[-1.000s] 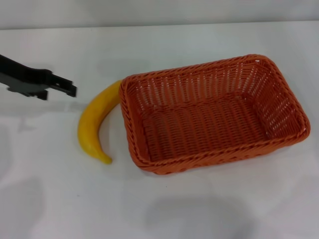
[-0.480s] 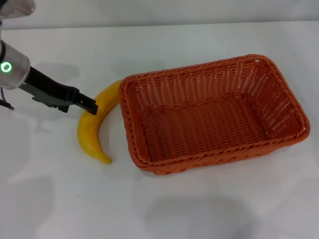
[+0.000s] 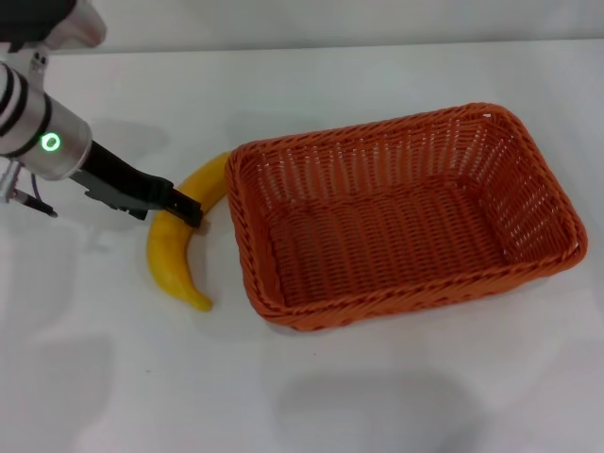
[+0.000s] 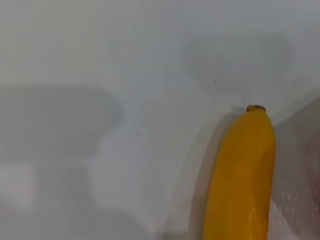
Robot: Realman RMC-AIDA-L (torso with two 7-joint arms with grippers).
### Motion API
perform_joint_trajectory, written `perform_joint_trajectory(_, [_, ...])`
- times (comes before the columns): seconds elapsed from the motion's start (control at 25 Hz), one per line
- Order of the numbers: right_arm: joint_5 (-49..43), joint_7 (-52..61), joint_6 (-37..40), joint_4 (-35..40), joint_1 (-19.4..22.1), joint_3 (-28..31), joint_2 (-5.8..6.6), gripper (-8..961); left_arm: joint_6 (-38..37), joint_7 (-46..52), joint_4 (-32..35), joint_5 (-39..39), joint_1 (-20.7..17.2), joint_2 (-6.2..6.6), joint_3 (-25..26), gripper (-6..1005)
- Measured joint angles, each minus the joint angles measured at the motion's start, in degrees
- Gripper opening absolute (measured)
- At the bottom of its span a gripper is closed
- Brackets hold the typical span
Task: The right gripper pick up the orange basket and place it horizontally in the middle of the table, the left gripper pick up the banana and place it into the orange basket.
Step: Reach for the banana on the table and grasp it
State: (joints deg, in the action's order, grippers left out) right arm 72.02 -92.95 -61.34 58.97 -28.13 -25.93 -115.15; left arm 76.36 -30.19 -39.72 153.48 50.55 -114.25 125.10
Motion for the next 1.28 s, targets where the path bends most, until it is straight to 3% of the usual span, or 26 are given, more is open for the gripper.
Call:
perform_joint_trajectory(0.28, [0.1,0.2,0.3,-0.4,-0.3,0.0,0.00,857,-1.2,0.0,1.2,0.0,0.5,-0.42,-0.1,890])
perform_joint_trajectory(0.88, [2.8,0.7,0.5,-1.1,-0.3,0.0,0.08,857,0.4,0.9,4.2,0.7,1.9,0.22,-0.1,643])
perform_joint_trajectory(1.12, [4.6,0.7,0.4,-1.1,0.3,0.0,0.14,857,1.2,1.1,2.4,1.4,1.5,0.31,0.2,548])
perform_joint_trajectory(1.28, [4.7,0.8,0.1,-0.8,0.3,0.0,0.14,856,4.0,1.6,-3.8,1.4,-1.6,0.34,0.5,533])
